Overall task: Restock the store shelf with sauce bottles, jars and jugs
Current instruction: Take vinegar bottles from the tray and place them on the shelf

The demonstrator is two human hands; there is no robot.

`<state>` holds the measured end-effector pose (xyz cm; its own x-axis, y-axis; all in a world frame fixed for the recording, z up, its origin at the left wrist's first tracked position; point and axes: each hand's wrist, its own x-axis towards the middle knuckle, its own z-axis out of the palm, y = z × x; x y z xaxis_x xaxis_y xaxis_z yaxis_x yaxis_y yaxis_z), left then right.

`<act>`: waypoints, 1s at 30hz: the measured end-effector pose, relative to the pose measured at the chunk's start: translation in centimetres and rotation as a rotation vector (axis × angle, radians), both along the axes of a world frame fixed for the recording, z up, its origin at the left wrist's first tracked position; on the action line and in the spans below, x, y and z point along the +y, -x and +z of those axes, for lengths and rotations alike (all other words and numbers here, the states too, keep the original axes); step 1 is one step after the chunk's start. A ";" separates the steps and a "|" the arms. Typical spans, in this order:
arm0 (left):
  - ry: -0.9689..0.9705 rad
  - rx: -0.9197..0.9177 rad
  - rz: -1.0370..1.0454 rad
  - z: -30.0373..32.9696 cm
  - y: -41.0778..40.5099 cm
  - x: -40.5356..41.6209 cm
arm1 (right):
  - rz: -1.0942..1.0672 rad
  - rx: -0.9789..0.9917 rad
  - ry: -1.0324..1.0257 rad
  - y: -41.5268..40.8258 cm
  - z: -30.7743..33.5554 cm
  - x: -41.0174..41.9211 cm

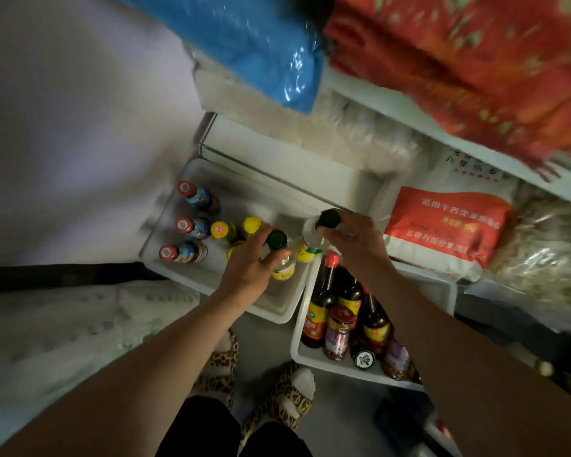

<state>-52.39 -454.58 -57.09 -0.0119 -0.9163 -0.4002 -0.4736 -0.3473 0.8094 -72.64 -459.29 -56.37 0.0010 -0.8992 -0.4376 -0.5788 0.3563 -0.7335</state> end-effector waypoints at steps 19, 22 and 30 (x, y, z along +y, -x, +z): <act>0.393 0.212 0.106 52.4 -2.6 -1.2 | 0.095 -0.149 0.710 0.3 54.8 5.6; 0.526 0.256 0.107 59.7 -2.6 -1.7 | 0.100 -0.173 0.800 0.3 62.5 5.5; 0.796 0.287 0.003 74.8 -2.0 -4.9 | 0.030 -0.246 1.002 -0.7 77.0 3.0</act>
<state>-50.41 -459.45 17.74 -0.0119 -0.9235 0.3833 -0.2118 0.3770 0.9017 -71.92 -456.32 20.68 0.0175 -0.8493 0.5277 -0.3707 -0.4957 -0.7854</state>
